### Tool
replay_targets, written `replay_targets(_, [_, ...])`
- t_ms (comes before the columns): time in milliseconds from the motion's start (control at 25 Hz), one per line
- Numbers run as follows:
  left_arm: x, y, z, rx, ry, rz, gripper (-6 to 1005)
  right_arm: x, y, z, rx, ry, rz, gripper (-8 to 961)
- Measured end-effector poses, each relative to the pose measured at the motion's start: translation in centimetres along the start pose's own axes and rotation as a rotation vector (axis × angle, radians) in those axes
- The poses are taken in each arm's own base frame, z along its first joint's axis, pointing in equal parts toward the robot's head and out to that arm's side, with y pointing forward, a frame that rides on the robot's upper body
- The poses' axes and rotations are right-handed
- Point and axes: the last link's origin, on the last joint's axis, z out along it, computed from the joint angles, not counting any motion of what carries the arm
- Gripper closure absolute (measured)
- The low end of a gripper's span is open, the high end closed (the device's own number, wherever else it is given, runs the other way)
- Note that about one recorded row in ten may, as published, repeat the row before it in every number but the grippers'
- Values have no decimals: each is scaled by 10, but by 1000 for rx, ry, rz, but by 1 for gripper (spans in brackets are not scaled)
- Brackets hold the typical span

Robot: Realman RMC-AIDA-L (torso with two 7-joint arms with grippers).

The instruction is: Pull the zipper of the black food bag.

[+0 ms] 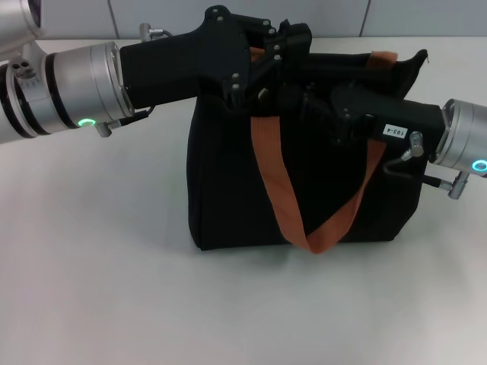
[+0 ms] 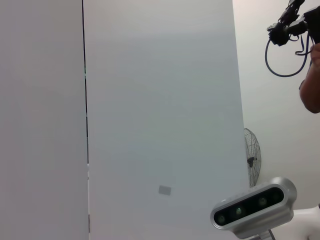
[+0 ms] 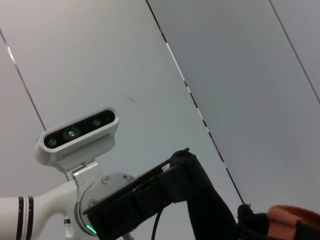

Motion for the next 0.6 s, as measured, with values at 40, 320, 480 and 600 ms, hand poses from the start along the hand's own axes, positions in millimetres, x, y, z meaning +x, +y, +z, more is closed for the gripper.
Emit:
replay_targets(40, [0, 0, 0, 0, 0, 1, 954, 0, 0, 0, 1, 0, 3, 849])
replay_targets(320, [1, 0, -1, 2, 4, 1, 953, 1, -1, -5, 8, 2, 34, 938])
replay_targets(480, [1, 0, 0, 3, 9, 2, 952, 2, -1, -8, 13, -3, 49, 955])
replay_targets(600, [1, 0, -1, 4, 10, 1, 951, 2, -1, -10, 17, -6, 60, 955])
